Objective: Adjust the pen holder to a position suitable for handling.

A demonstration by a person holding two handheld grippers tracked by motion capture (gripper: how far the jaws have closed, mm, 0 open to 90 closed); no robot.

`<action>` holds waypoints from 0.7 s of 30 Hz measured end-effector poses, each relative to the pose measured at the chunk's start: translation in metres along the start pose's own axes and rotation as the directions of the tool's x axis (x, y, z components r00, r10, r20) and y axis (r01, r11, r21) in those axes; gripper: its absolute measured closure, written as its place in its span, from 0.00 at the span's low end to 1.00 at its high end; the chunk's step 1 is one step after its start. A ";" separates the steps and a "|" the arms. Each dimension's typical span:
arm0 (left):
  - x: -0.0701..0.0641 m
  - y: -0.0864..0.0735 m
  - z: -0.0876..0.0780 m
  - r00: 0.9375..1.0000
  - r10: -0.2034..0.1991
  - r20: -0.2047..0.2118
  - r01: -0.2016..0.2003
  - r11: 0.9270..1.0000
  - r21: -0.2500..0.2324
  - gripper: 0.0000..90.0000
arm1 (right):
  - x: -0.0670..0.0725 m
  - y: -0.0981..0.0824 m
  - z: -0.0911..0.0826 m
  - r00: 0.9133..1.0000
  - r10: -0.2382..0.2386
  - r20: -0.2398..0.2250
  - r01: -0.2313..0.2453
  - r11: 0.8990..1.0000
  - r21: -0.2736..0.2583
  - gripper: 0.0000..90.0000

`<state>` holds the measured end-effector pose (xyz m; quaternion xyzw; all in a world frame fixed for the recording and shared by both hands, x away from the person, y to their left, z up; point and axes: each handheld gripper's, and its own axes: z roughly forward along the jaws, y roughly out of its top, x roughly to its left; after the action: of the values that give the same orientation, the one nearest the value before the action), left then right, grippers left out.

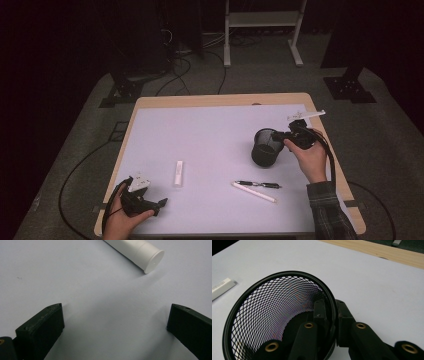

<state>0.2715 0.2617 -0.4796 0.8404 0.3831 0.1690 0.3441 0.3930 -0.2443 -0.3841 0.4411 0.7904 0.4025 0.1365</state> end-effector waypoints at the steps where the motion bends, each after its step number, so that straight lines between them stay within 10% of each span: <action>1: 0.000 0.000 0.000 1.000 0.000 0.000 0.000 1.000 0.000 0.00 | 0.000 0.000 0.000 1.000 0.000 0.000 0.000 1.000 0.000 0.90; 21: 0.000 0.000 0.000 1.000 -0.002 0.001 0.002 1.000 -0.001 0.00 | 0.032 0.006 0.000 0.996 -0.067 -0.066 0.067 0.998 0.010 0.90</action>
<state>0.2713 0.2616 -0.4797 0.8398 0.3839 0.1685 0.3449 0.3785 -0.2167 -0.3751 0.4016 0.8113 0.4072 0.1213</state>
